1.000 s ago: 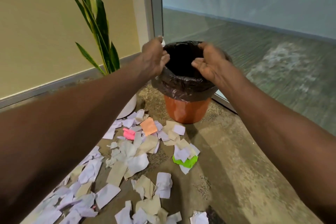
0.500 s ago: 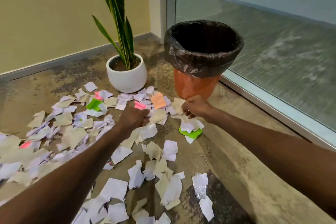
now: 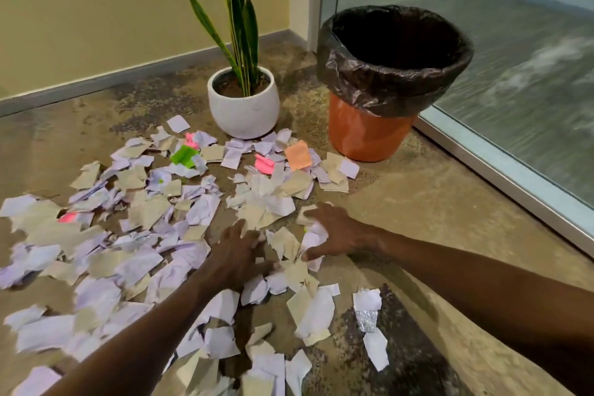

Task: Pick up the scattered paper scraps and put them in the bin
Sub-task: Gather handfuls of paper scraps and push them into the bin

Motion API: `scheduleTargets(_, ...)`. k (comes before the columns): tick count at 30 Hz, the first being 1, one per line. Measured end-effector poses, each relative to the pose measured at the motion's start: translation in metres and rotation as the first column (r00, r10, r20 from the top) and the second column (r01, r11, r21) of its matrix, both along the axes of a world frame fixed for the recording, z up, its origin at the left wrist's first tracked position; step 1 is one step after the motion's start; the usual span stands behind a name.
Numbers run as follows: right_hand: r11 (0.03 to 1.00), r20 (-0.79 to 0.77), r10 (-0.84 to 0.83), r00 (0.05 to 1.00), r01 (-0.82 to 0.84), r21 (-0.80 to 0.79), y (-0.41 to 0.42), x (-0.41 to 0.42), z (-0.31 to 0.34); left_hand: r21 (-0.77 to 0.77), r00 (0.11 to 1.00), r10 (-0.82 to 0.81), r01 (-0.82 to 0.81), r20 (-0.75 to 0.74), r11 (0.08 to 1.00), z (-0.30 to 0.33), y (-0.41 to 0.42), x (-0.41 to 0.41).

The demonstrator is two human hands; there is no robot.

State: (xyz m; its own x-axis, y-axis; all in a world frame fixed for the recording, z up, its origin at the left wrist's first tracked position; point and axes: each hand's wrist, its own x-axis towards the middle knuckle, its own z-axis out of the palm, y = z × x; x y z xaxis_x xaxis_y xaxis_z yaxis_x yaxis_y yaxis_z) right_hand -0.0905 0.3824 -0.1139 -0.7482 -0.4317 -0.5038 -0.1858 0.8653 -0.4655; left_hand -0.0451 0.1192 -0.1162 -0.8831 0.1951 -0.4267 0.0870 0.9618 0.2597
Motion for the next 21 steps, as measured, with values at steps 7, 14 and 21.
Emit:
scheduleTargets(7,0.912,-0.108,0.400,0.910,-0.384,0.144,-0.024,0.041,0.011,0.072,0.946,-0.311,0.318,-0.091,0.945,0.004,-0.009,0.033)
scheduleTargets(14,0.905,-0.028,0.353,0.935,-0.334,0.262,-0.029,0.042,0.009,-0.144,0.956,-0.293,0.288,-0.018,0.947,-0.010,-0.018,0.043)
scheduleTargets(21,0.887,-0.209,0.425,0.881,-0.358,0.292,-0.040,0.060,-0.008,-0.086,0.971,-0.233,0.229,-0.046,0.970,-0.006,0.002,0.037)
